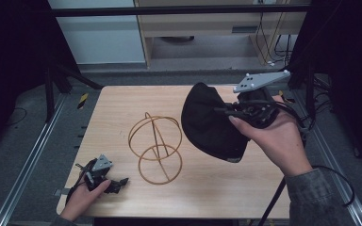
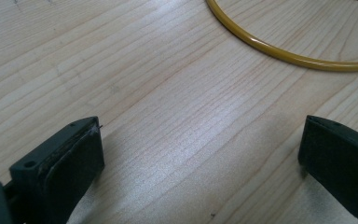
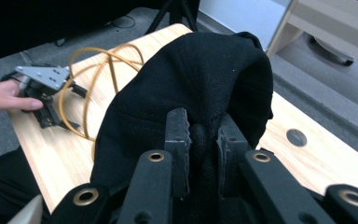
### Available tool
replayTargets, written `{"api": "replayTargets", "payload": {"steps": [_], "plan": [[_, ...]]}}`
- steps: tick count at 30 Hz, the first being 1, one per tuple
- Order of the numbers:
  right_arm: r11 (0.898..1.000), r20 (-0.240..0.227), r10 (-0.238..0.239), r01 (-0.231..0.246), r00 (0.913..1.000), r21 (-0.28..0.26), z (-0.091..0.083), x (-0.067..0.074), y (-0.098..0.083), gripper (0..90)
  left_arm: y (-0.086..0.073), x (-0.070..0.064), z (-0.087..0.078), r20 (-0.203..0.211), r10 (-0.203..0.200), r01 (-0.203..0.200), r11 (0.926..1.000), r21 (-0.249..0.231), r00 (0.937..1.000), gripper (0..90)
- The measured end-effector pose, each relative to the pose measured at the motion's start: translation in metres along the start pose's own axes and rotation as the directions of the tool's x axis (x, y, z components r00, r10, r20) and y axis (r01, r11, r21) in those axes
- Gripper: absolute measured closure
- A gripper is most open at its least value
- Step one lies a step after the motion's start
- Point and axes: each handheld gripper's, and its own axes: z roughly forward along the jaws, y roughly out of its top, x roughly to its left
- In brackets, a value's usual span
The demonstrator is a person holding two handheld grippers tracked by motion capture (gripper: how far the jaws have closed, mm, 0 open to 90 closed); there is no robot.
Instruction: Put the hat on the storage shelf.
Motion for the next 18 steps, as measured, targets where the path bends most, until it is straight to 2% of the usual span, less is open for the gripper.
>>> {"api": "replayTargets", "payload": {"steps": [4,11,18], "plan": [[1.000,-0.018,-0.019,0.018,0.9997,-0.008,0.000,0.007,0.015,78.6,0.000,0.000,0.000,0.000,0.001,-0.001,1.0000,0.000,1.0000,0.0],[0.998,-0.051,-0.068,0.068,0.9964,-0.001,0.012,0.023,0.047,78.5,0.000,0.000,0.000,-0.001,-0.003,0.003,1.0000,-0.001,1.0000,0.0],[0.995,-0.106,-0.090,0.094,0.9903,0.032,0.040,0.035,0.069,78.4,0.000,0.000,0.000,-0.001,-0.001,0.001,1.0000,-0.002,1.0000,0.0]]}}
